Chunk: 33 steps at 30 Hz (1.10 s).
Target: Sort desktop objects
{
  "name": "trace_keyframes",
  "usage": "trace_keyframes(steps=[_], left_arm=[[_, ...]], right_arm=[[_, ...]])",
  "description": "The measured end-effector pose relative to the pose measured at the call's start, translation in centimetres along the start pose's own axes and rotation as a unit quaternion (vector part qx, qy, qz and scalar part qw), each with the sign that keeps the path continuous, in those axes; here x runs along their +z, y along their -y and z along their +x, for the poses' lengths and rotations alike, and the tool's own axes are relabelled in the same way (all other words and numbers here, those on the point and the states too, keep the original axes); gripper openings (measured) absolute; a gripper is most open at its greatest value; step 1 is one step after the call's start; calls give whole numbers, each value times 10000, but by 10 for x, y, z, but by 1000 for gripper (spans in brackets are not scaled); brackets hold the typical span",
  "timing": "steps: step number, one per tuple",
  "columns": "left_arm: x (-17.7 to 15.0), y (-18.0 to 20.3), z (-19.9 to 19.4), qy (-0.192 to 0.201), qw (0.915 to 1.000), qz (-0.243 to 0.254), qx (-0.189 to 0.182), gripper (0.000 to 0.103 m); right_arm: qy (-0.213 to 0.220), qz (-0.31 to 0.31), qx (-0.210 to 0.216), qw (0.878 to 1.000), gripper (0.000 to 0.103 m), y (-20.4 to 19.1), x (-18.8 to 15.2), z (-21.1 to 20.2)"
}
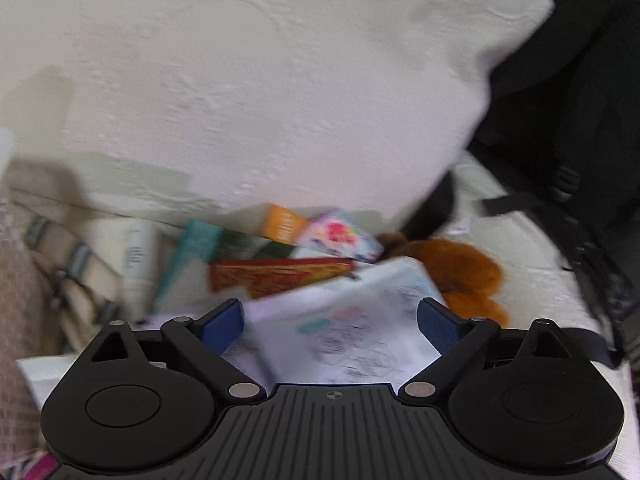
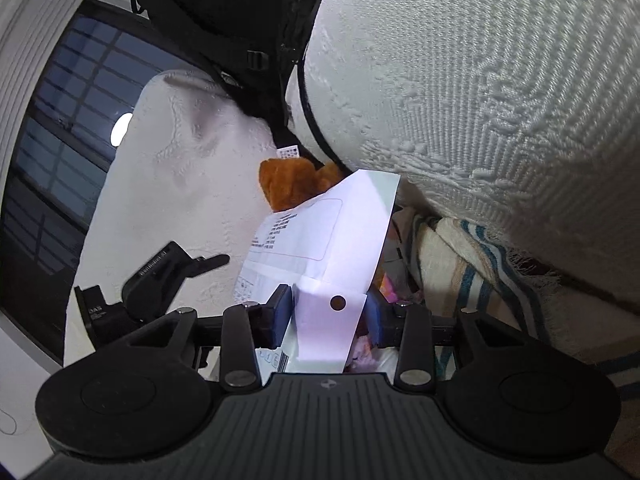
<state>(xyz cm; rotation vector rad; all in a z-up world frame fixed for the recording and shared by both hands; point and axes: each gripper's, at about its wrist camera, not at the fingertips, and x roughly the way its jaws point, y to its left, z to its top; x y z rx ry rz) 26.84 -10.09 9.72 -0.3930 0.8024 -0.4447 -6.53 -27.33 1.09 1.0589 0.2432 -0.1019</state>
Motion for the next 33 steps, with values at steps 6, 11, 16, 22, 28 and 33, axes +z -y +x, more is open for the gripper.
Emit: trace_keyframes(steps=[6,11,16,22,28,33], left_arm=[[-9,6,4,-226,9995,53,-199,61],[-9,5,13,-259,9997,10,41,68],[-8,9,26,-217,9996,-40,186,96],[-13,16,16,195,9989,133,396,52],[-11,16,-18,468,9968,312,572,26],[-16,19,-58,693,9941,511,662,18]], right_arm=[[78,-20,-81,9999,46,1,0,1],[68,-67,-128,9999,48,2,-1,3],[20,-19,-86,10000,50,5,-1,1],[61,-46,-53,10000,49,3,0,2],[118,-175,50,9998,48,-4,0,-2],[308,-845,262,9956,40,-27,-6,-21]])
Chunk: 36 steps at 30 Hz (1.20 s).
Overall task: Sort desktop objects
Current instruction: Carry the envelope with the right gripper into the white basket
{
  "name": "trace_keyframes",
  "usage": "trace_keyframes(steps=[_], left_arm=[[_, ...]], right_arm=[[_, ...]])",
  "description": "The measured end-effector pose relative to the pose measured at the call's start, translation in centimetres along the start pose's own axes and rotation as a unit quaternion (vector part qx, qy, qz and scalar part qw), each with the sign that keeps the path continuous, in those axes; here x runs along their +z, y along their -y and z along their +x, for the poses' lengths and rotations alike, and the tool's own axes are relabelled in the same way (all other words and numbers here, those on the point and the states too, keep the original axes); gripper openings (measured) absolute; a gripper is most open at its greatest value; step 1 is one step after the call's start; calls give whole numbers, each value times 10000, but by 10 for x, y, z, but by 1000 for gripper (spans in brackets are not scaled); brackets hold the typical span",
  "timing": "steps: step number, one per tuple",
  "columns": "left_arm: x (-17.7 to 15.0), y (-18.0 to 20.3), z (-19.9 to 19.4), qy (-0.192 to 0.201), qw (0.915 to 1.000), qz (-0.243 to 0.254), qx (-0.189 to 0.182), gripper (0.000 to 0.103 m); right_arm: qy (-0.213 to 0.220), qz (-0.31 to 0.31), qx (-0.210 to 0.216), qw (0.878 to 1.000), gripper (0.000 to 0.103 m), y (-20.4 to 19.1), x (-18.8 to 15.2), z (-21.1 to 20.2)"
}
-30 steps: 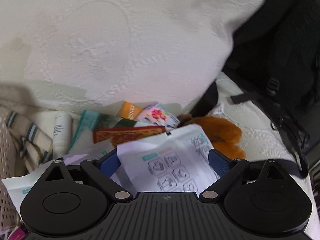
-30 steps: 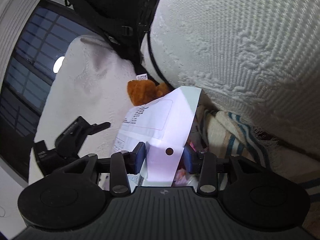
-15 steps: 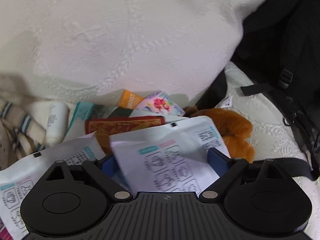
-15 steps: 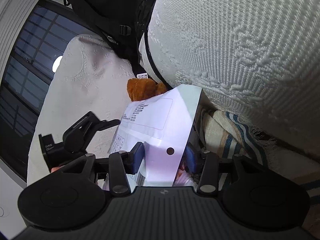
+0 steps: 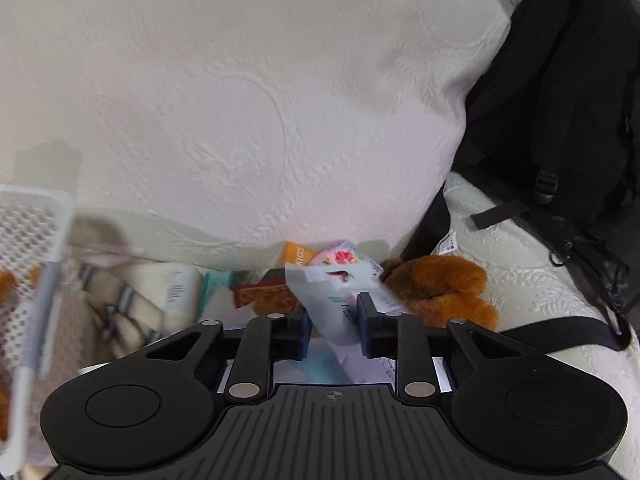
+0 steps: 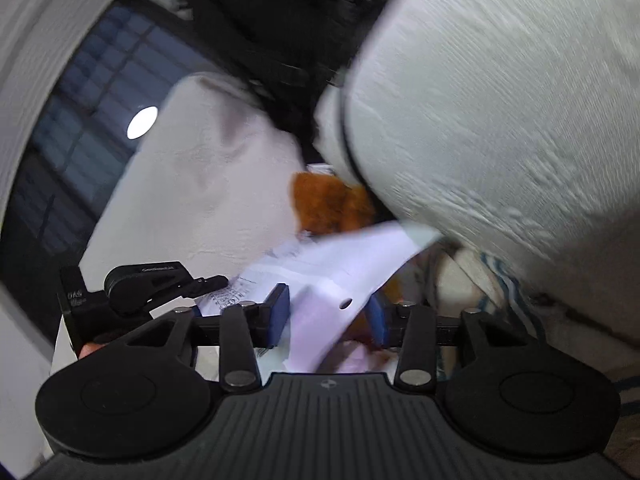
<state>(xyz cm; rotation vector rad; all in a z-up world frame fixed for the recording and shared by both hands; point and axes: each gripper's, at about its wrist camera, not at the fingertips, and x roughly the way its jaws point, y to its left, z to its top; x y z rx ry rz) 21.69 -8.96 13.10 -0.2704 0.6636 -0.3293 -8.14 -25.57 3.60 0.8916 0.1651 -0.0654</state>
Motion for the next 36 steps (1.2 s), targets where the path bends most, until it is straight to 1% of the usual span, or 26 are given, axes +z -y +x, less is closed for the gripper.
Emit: trace_keyframes(steps=[2,5,7,10,14,17,19,22,26,28,31,33,34,36], left_arm=[[-2,-6,-17,54,10000,43,32,18],[-8,-20,-38,73,9998,16,165,17],[-12,-31,-55,136,9997,-18,189,17],[-10,-49,-86,299,9993,-153,149,17],[8,-73,-134,713,9970,-238,202,17],[22,-101,-173,1073,9929,-384,350,17],[28,-124,-195,1257,9895,-524,483,17],[33,-161,-220,1456,9833,-764,778,18],[32,-208,-235,1594,9748,-936,1250,18],[29,-227,-234,1636,9702,-901,1542,18],[22,-252,-222,1608,9625,-815,2029,18],[17,-268,-206,1474,9585,-788,2309,18],[14,-277,-197,1370,9576,-810,2400,18],[8,-292,-177,1136,9576,-925,2480,18]], right_arm=[[-64,-137,86,9998,40,-8,-3,-5],[-322,-169,142,9992,37,-17,-7,-7],[-444,-217,199,9986,37,-26,-11,-10],[-481,-556,364,9966,36,-51,-13,-17],[-547,-1076,703,9902,36,-99,-9,-15],[-698,-1425,1018,9821,36,-138,-10,-2],[-807,-1669,1258,9746,36,-164,-14,10],[-1051,-1955,1629,9614,37,-198,-25,31],[-1449,-2294,1932,9429,37,-234,-46,67],[-1701,-2507,1935,9332,36,-249,-60,88],[-2034,-2855,1883,9174,36,-264,-84,121],[-2163,-3209,1801,9043,36,-272,-103,142],[-2217,-3423,1693,8972,36,-275,-114,153],[-2297,-3744,1399,8874,36,-276,-131,174]])
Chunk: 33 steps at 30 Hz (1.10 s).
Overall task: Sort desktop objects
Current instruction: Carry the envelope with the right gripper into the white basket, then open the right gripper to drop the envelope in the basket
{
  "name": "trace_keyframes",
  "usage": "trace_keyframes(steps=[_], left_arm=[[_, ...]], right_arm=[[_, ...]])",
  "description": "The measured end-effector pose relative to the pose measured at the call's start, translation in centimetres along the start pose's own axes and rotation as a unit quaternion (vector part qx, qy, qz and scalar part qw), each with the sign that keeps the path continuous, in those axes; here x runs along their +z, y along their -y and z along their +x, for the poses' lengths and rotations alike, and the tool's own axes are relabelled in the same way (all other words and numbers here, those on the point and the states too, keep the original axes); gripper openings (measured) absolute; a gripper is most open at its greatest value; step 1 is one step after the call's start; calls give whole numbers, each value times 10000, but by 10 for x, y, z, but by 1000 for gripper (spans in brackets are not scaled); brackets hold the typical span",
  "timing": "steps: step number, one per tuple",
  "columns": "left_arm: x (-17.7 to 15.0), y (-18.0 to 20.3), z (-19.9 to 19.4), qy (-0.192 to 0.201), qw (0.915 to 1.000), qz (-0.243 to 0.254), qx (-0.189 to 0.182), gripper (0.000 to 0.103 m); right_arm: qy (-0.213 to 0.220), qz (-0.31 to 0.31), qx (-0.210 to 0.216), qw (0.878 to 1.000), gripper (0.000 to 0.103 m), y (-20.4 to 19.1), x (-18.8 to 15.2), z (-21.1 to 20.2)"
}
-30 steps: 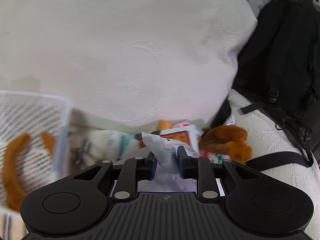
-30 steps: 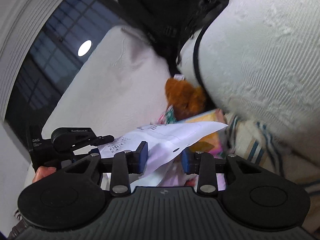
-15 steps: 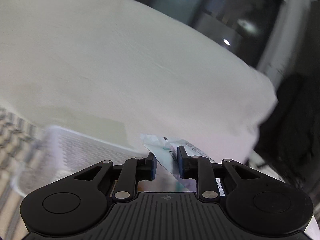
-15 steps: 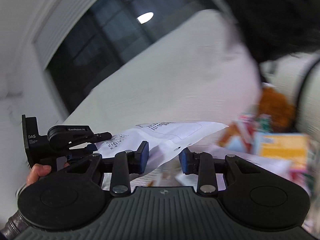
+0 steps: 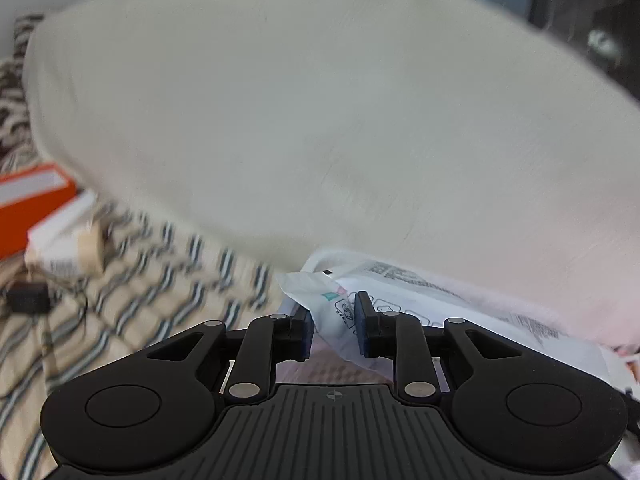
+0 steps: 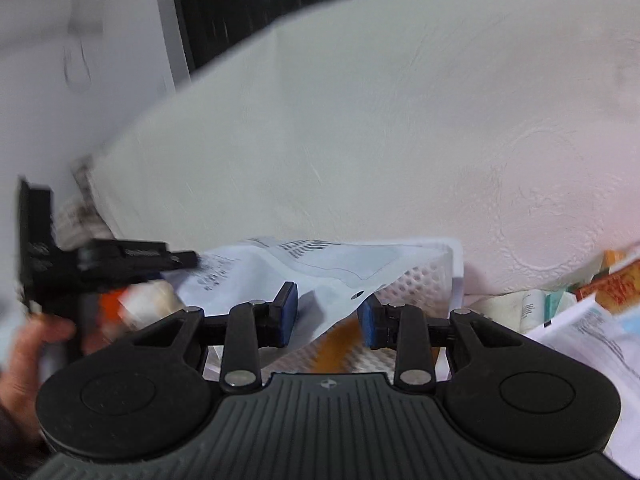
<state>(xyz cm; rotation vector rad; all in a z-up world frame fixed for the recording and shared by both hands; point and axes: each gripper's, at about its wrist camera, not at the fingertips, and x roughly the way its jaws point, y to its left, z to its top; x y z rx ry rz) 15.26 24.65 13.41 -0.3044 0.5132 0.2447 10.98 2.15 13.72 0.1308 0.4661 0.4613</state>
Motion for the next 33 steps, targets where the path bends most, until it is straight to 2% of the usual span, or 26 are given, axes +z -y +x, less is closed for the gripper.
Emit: trace_keyframes(steps=[2,5,8,9,13,16,17,18,20,21,22,24,28,33], left_arm=[[-9,-8,16,-195,9998,22,50,18],[-20,-7,32,-251,9990,342,168,18],[-30,-5,36,-366,9977,551,126,19],[-31,-3,39,-375,9970,661,153,19],[-33,-2,41,-481,9960,751,81,21],[-34,-1,34,-423,9965,724,-10,40],[-34,1,30,-403,9965,729,-37,40],[-34,2,26,-379,9967,718,-86,42],[-35,6,16,-297,9967,717,-254,48],[-37,10,9,-257,9964,745,-323,53],[-39,15,2,-196,9960,790,-358,57],[-45,29,-15,-33,9941,968,-483,63],[-67,61,-48,112,9892,1194,-842,82],[-97,105,-76,-112,9800,1222,-1566,97]], right_arm=[[-235,-192,-230,9993,36,1,-4,23],[-648,-621,-698,9935,36,-1,-11,51],[-942,-1080,-977,9848,30,0,-19,68],[-983,-1164,-961,9836,26,-1,-20,69],[-972,-987,-879,9864,28,-1,-18,68],[-880,-566,-672,9922,28,4,-15,60],[-844,-387,-582,9940,29,8,-13,58],[-759,-193,-498,9957,30,11,-12,51],[-485,243,-310,9980,42,17,-10,32],[-319,459,-205,9982,56,22,-10,19],[-123,676,-115,9976,67,27,-11,4],[161,970,37,9951,70,36,-17,-24],[482,1401,124,9889,75,57,-41,-81],[785,2080,-193,9748,83,99,-83,-150]])
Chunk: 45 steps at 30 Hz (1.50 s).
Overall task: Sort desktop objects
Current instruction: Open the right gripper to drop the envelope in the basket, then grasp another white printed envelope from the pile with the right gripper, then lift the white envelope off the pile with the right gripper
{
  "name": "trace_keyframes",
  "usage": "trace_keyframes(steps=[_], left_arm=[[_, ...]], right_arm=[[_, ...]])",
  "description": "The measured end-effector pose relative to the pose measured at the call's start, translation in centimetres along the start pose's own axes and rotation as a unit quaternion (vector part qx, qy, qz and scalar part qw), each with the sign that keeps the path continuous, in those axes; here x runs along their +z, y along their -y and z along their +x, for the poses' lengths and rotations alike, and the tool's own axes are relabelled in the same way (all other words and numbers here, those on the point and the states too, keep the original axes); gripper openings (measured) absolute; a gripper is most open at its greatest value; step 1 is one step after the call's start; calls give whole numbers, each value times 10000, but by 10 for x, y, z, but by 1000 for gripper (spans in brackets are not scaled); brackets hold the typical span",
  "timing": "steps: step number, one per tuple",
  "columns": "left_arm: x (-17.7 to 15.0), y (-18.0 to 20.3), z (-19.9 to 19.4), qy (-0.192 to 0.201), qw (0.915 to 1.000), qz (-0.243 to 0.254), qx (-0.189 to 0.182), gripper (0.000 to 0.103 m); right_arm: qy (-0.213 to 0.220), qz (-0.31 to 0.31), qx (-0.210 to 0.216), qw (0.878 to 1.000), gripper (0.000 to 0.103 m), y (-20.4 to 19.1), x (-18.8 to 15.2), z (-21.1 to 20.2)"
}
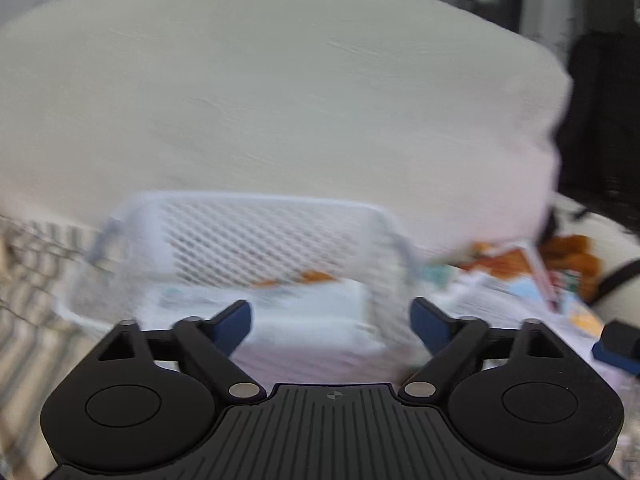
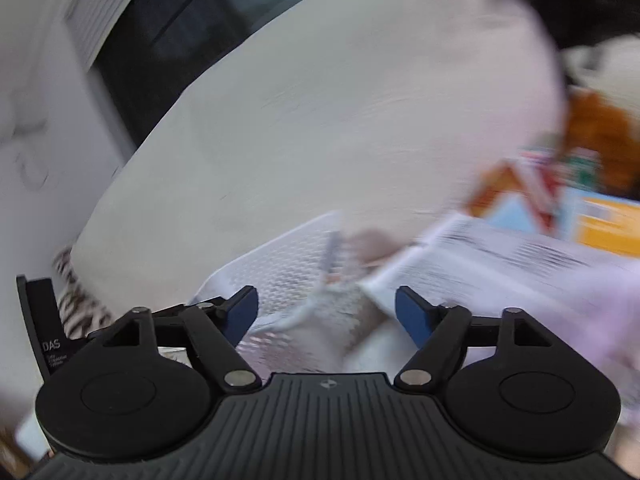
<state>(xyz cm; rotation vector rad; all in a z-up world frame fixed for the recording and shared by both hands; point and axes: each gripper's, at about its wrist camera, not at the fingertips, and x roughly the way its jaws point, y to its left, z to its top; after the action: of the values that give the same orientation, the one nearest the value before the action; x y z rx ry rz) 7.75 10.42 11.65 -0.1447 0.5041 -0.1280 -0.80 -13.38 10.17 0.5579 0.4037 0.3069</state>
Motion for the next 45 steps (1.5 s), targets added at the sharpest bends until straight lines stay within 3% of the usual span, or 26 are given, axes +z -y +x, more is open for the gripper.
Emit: trace_keyframes(steps=[3,7,11,15,18,22,26,27,28,30,34,39,43,45], left_arm=[[-10,29,4,-206,9985,-105,-504,101],[-21,60,29,-723,9916,-314,-1024,103],[-30,74,50,-1056,9867,-505,-1126,103],[-31,70,53,-1133,9853,-620,-1117,103],[-31,68,56,-1147,9862,-614,-1022,103],[-33,66,62,-1236,9850,-717,-970,103],[-37,66,66,-1288,9851,-675,-923,103],[-38,66,67,-1304,9851,-660,-904,103],[-40,66,68,-1331,9849,-652,-892,103],[-42,66,72,-1389,9841,-679,-871,103],[-45,64,73,-1424,9838,-676,-852,103],[-40,58,74,-1358,9852,-741,-744,103],[-36,61,79,-1392,9840,-902,-648,103],[-31,66,78,-1237,9887,-760,-371,103]], right_arm=[[196,480,-318,9981,86,37,-7,-33],[255,1230,-362,9914,86,82,-17,-54],[293,1496,-124,9882,84,93,-21,-56],[597,1930,-296,9789,84,104,-31,-68],[543,2111,-251,9756,83,113,-39,-64],[569,2214,17,9735,55,114,-33,-47],[633,2305,-5,9710,46,113,-25,-32],[630,2316,-26,9708,37,113,-25,-29],[580,2364,-68,9699,22,115,-26,-24],[433,2465,-151,9681,6,121,-29,-18],[721,2465,-264,9661,4,125,-38,-42],[1260,2014,-610,9694,4,125,-41,-95],[1129,1391,-1512,9721,4,122,-53,-98],[1073,1059,-1998,9682,4,120,-61,-90]])
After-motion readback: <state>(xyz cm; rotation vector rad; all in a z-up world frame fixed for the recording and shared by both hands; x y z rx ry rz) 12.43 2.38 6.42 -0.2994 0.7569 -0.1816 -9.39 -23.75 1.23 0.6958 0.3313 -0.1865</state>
